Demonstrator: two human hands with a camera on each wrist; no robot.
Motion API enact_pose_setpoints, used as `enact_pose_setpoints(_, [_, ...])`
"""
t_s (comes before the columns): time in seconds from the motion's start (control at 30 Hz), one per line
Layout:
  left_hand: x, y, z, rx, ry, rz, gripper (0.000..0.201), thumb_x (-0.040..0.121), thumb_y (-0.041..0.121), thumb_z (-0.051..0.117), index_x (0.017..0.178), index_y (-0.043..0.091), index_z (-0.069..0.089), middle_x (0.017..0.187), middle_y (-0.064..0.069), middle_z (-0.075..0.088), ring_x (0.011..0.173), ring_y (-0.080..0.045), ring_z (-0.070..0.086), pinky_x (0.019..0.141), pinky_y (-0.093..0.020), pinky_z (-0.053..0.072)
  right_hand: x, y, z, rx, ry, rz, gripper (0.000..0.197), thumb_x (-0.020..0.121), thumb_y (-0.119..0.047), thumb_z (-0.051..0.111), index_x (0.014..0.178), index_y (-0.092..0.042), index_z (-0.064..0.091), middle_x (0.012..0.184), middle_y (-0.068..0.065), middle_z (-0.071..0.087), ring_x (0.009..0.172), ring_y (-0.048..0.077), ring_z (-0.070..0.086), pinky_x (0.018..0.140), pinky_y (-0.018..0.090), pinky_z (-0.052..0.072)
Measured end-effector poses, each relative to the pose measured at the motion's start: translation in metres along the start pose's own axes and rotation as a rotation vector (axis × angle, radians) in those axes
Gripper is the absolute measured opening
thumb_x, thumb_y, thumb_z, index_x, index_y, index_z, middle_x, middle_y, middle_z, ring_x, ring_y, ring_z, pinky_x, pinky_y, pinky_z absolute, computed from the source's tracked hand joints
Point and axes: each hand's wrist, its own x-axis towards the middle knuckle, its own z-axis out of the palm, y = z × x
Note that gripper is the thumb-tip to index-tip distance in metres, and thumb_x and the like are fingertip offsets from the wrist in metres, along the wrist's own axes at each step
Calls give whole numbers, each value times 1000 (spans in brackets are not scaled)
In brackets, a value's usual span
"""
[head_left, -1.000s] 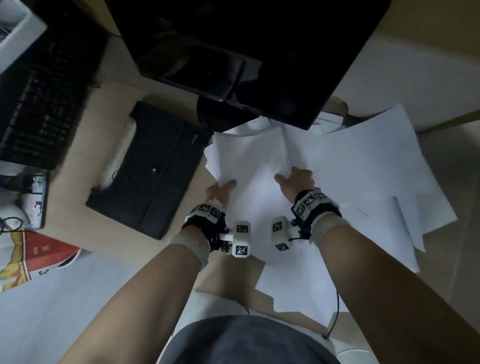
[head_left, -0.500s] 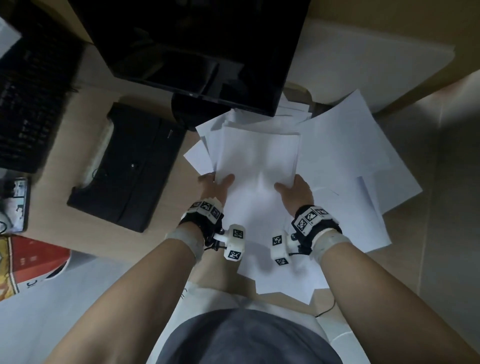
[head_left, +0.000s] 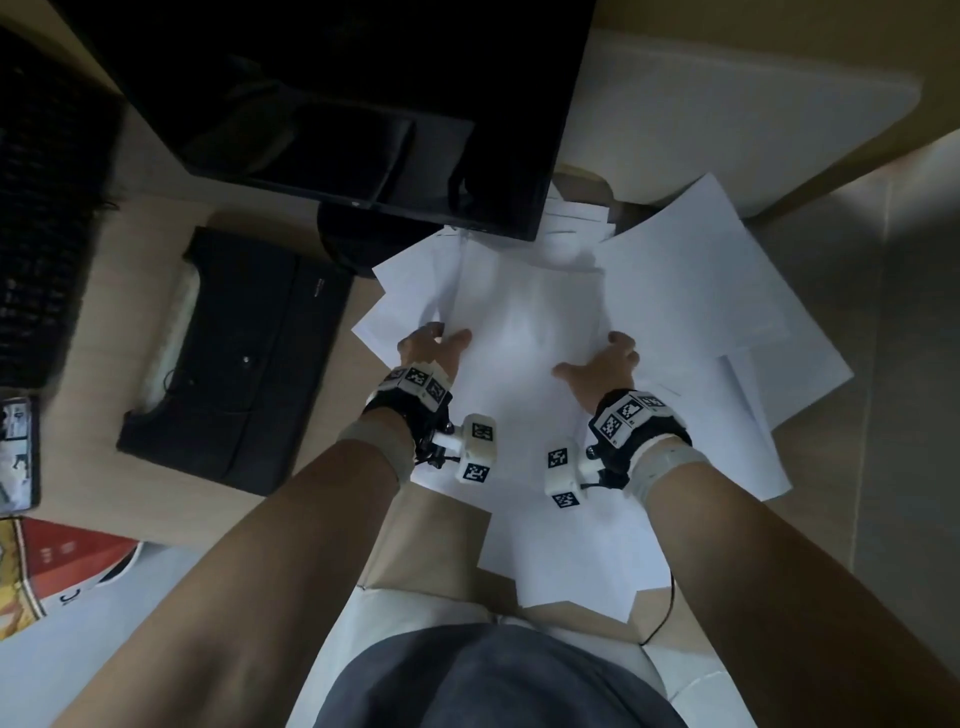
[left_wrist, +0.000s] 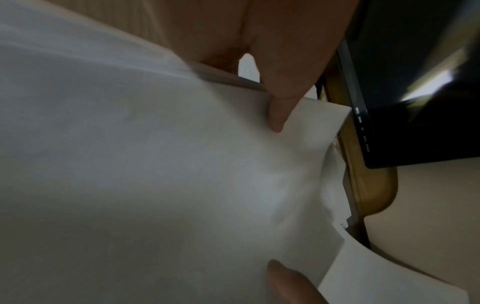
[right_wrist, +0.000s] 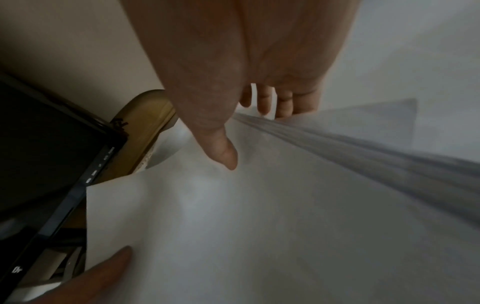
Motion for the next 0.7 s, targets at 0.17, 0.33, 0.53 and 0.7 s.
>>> enact_pose_setpoints(0.17, [0,6,-4,17,-78,28,49,90,40,62,127,9,58,121,-2,63,109,-24,58,95,-29,43,7,-4,2,74,-97,31,81,74,-33,81,135,-6,35,117,8,59,98,28,59,88,38,52])
enact_pose_setpoints(0.33, [2,-8,1,104,-106,-40,88,63,73,52,138,27,47,140,-4,49,123,-31,51,108,-42,38,3,7,1,10,-95,-42,54,78,-38,74,121,-8,61,110,8,68,97,29,64,89,41,54])
enact_pose_setpoints(0.53, [-15,-7,11,59,-93,10,60,81,52,63,126,13,58,121,-7,59,99,-25,55,88,-30,43,-7,27,-6,84,-149,-62,45,76,-23,78,113,-2,64,103,9,69,88,26,64,66,26,50])
enact_pose_setpoints(0.7, [-31,-15,22,-4,-94,1,68,83,39,71,138,7,48,136,-8,55,122,-28,53,106,-35,39,-21,54,-13,174,-187,-76,45,80,-26,79,116,-4,64,102,4,65,89,20,59,78,26,45])
